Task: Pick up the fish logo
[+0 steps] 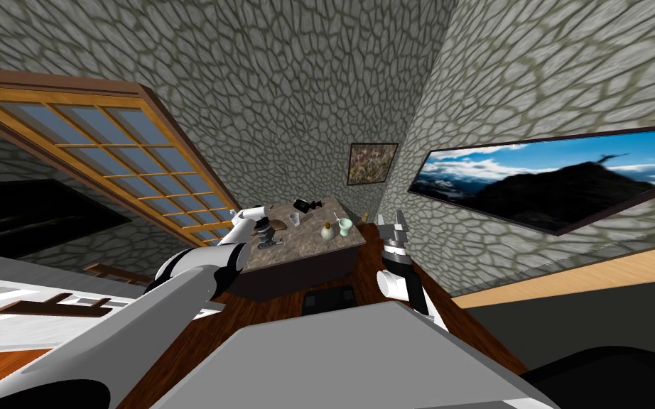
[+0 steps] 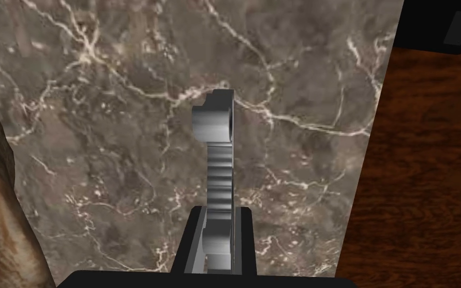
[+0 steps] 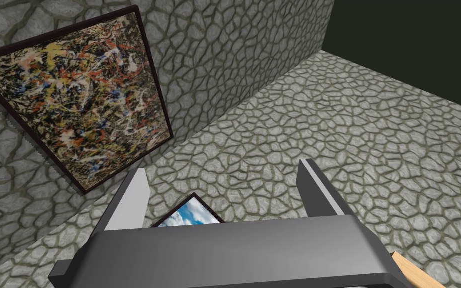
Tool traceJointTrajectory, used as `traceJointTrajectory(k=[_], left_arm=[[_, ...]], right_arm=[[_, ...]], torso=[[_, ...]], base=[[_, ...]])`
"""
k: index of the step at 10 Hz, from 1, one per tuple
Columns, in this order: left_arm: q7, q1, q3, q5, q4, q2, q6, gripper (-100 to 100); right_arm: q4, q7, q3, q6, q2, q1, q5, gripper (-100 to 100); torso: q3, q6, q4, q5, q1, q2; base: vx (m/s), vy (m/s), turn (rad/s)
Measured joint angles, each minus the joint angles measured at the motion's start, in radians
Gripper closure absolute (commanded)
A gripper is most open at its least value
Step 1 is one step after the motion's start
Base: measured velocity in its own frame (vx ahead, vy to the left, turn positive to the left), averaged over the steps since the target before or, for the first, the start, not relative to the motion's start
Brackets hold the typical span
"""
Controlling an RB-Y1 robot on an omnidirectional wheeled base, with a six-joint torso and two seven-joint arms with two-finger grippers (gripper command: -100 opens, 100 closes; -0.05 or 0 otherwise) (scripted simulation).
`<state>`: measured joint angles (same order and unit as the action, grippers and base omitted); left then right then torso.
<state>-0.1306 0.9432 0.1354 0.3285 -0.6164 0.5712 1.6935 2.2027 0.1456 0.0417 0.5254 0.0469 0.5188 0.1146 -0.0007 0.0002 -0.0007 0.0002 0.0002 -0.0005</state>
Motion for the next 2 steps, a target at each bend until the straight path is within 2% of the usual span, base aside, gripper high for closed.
traceJointTrajectory(k=[1, 2], left_arm=[[0.004, -0.007, 0.002, 0.002, -0.029, 0.003, 0.022, 100], [0.005, -0.008, 0.002, 0.003, -0.034, 0.004, 0.028, 0]], right_arm=[[0.000, 0.000, 0.000, 0.000, 0.000, 0.000, 0.000, 0], [0.000, 0.000, 0.000, 0.000, 0.000, 0.000, 0.000, 0]], torso=[[0.000, 0.000, 0.000, 0.000, 0.000, 0.000], [0.000, 0.000, 0.000, 0.000, 0.000, 0.001]], base=[[0.000, 0.000, 0.000], [0.000, 0.000, 0.000]])
